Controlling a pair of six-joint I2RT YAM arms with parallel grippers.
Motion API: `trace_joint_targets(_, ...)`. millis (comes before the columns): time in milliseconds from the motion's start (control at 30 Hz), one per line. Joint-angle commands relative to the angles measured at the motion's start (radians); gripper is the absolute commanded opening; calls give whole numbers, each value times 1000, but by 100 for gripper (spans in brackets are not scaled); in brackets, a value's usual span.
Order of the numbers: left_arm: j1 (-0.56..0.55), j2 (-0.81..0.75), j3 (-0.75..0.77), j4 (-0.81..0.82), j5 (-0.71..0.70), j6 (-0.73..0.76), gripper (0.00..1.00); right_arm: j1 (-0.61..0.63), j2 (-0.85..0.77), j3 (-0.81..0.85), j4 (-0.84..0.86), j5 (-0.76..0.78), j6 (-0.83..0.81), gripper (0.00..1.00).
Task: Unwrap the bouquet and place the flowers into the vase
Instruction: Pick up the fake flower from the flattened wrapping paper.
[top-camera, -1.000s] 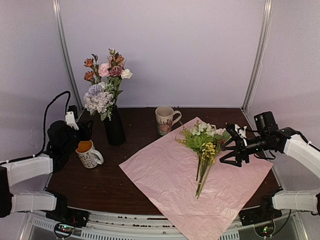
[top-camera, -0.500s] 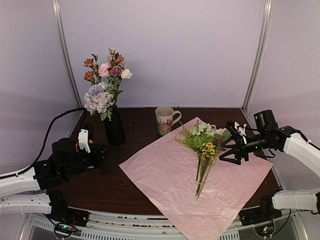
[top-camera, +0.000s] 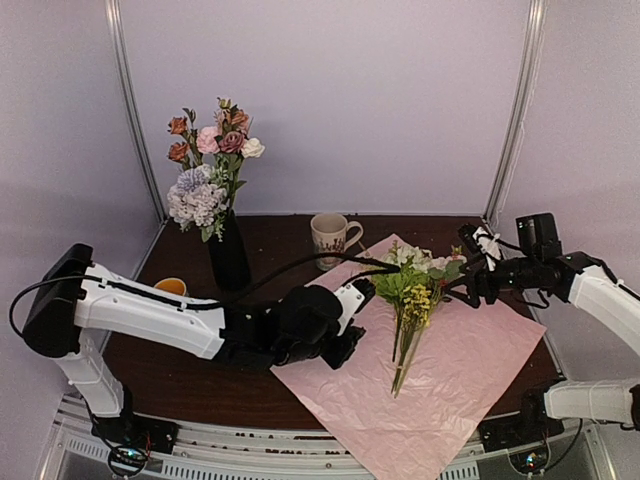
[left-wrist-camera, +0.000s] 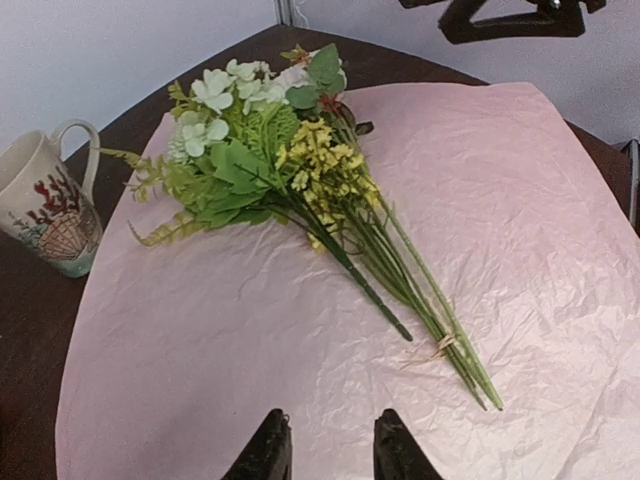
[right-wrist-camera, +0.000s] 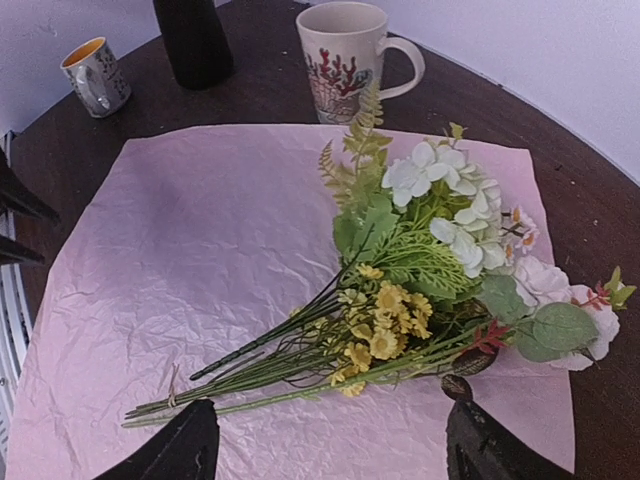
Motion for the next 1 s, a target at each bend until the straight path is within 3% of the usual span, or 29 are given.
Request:
trace_joint_targets(0,4,141,170,72,178,87,31,-65,-29,-5,99,183,104,79)
trace_joint_targets(133,4,288,357,5,315,104,31,-123,-35,-6,105,225,131,79)
trace_joint_targets(367,14,401,485,-78,336,104,31,-196,-39,-27,87,235,201,77)
trace_joint_targets(667,32,340,376,-48,293,60,31,-195,372,132,-234,-84,226,56)
trace_joint_targets(967,39,247,241,-16,193,0,31,-164,610,156,-263,-203,228,44)
